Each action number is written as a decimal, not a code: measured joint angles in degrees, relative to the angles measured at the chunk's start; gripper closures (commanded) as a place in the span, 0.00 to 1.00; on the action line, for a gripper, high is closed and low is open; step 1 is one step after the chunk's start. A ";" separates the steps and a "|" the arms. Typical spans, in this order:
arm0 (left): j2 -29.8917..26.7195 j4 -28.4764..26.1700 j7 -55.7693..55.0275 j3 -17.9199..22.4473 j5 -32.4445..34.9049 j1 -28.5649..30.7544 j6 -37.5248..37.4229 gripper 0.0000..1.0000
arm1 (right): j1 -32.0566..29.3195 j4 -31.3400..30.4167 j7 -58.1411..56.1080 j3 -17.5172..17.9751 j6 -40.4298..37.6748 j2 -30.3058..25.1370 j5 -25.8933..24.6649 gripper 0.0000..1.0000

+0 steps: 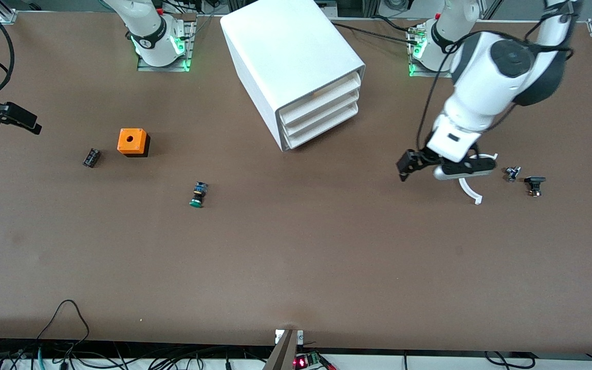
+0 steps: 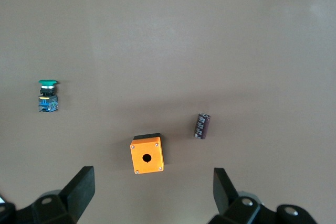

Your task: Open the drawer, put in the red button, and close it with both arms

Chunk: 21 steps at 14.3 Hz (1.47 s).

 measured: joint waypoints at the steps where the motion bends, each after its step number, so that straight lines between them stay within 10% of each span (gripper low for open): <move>1: -0.55 1.99 2.88 0.97 -0.01 0.25 -3.23 0.00 | 0.00 -0.06 -0.02 0.00 0.14 0.01 0.00 0.00; 9: -3.04 20.93 12.86 10.22 -0.15 0.38 -36.77 0.00 | 0.01 -0.14 -0.04 0.00 0.43 0.04 0.00 0.00; 21: -3.70 22.07 18.72 15.21 -2.13 0.36 -40.36 0.00 | 0.19 -0.17 -0.07 0.11 0.80 0.11 0.00 0.00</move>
